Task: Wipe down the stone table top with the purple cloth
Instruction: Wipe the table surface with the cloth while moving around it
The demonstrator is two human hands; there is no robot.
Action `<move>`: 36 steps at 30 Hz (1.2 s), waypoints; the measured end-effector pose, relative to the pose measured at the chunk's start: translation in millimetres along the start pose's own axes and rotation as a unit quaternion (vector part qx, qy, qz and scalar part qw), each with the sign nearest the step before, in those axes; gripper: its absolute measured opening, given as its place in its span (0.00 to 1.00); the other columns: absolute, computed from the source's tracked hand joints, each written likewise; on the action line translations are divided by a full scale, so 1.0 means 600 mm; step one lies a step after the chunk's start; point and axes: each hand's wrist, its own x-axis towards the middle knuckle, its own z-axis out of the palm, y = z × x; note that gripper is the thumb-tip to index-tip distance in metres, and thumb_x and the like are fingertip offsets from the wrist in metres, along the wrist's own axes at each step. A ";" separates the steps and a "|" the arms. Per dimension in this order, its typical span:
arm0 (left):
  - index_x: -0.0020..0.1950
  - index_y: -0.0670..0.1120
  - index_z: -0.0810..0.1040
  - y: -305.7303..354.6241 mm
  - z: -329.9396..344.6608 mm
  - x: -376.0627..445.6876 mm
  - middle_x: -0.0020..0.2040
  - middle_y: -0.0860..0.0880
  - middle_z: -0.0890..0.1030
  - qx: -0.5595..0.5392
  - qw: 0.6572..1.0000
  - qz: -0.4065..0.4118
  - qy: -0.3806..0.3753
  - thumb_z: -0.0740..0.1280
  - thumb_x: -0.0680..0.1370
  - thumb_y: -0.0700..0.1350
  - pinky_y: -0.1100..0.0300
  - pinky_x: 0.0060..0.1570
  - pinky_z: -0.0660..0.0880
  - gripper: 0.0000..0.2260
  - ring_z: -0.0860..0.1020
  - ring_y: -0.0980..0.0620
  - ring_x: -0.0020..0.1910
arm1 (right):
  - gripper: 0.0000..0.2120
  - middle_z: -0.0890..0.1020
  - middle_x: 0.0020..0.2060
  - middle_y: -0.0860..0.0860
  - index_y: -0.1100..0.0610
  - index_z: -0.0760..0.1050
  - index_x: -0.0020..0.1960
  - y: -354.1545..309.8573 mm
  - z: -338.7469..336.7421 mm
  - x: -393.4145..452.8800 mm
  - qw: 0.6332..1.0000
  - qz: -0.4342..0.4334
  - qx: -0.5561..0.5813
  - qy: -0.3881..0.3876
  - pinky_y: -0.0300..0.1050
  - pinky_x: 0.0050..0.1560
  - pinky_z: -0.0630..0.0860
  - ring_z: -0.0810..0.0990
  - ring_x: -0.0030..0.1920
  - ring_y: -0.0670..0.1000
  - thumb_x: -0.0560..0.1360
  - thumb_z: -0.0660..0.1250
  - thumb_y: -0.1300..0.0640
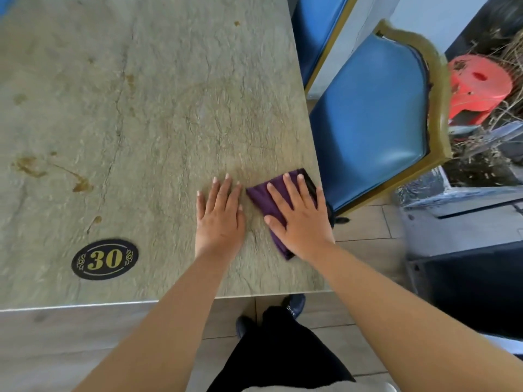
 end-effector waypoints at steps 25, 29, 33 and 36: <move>0.77 0.60 0.37 0.074 0.015 0.140 0.79 0.52 0.37 0.132 0.982 -0.117 -0.073 0.40 0.76 0.68 0.28 0.68 0.40 0.31 0.36 0.46 0.77 | 0.26 0.66 0.72 0.44 0.52 0.68 0.72 0.172 -0.047 0.093 0.971 -0.089 0.223 0.008 0.40 0.75 0.51 0.61 0.74 0.46 0.77 0.56 0.70; 0.78 0.56 0.36 0.144 0.034 0.152 0.79 0.49 0.36 0.097 0.965 -0.235 -0.057 0.41 0.79 0.63 0.26 0.66 0.41 0.30 0.35 0.44 0.77 | 0.24 0.65 0.73 0.46 0.54 0.68 0.71 0.194 -0.064 0.123 0.959 -0.128 0.245 -0.056 0.39 0.74 0.49 0.57 0.75 0.46 0.78 0.54 0.69; 0.78 0.54 0.36 0.250 0.080 0.064 0.79 0.49 0.36 0.129 0.966 -0.222 -0.041 0.40 0.79 0.62 0.26 0.67 0.41 0.29 0.37 0.43 0.77 | 0.22 0.67 0.73 0.50 0.56 0.70 0.70 0.214 -0.083 0.167 0.947 -0.158 0.262 -0.098 0.45 0.75 0.54 0.58 0.75 0.48 0.80 0.52 0.67; 0.79 0.57 0.42 0.253 0.086 0.025 0.80 0.51 0.42 0.136 0.979 -0.150 -0.037 0.43 0.78 0.64 0.28 0.69 0.42 0.30 0.42 0.46 0.78 | 0.23 0.67 0.72 0.49 0.54 0.71 0.69 0.222 -0.087 0.189 0.945 -0.164 0.262 -0.108 0.44 0.71 0.59 0.62 0.73 0.50 0.78 0.52 0.69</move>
